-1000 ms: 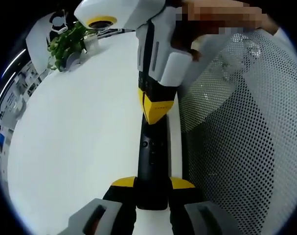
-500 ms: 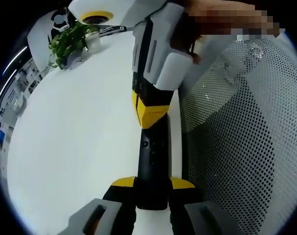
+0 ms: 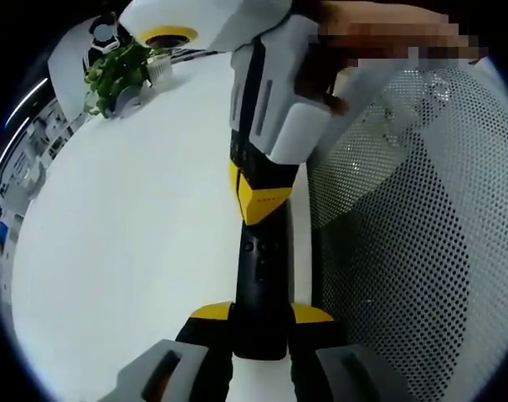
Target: Press the specified remote control buttons in sequence, fully releasing each button before pressing the next.
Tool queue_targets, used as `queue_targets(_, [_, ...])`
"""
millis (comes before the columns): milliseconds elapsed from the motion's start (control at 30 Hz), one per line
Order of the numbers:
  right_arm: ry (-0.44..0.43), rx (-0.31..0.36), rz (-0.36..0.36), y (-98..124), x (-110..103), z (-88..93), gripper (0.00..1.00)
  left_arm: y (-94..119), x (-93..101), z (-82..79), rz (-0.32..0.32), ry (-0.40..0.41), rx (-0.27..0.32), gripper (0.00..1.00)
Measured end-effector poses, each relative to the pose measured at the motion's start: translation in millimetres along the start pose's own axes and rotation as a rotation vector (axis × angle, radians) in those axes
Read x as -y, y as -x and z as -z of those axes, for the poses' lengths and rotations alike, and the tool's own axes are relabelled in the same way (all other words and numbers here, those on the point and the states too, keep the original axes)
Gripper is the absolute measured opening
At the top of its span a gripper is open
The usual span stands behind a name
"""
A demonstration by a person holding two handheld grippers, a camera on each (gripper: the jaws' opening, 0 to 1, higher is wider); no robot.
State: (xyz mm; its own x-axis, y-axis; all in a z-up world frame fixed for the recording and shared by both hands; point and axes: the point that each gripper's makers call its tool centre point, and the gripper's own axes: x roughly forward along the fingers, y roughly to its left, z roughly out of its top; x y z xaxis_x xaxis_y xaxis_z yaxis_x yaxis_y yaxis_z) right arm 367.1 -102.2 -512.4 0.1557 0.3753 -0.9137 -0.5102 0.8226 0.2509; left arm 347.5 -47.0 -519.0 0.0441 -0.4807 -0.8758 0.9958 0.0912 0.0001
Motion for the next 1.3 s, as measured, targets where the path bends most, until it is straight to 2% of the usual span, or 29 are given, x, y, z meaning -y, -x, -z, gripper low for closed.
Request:
queue_targets(67, [0.041, -0.001, 0.012, -1, -1, -0.3, 0.0, 0, 0.0, 0.0, 0.001, 0.0, -0.001, 0.24])
queue_targets(367, [-0.008, 0.011, -0.004, 0, 1, -1.1, 0.0, 0, -0.3, -0.6, 0.001, 0.007, 0.001, 0.24])
queue_targets(633, [0.015, 0.002, 0.006, 0, 0, -1.4, 0.0, 0, -0.5, -0.6, -0.001, 0.01, 0.003, 0.24])
queue_targets(867, [-0.017, -0.014, -0.047, 0, -9, 0.7, 0.0, 0, -0.6, -0.5, -0.002, 0.01, 0.0, 0.24])
queue_targets(1300, [0.033, -0.027, -0.051, 0, -14, 3.0, 0.0, 0, -0.6, -0.3, -0.002, 0.012, -0.002, 0.24])
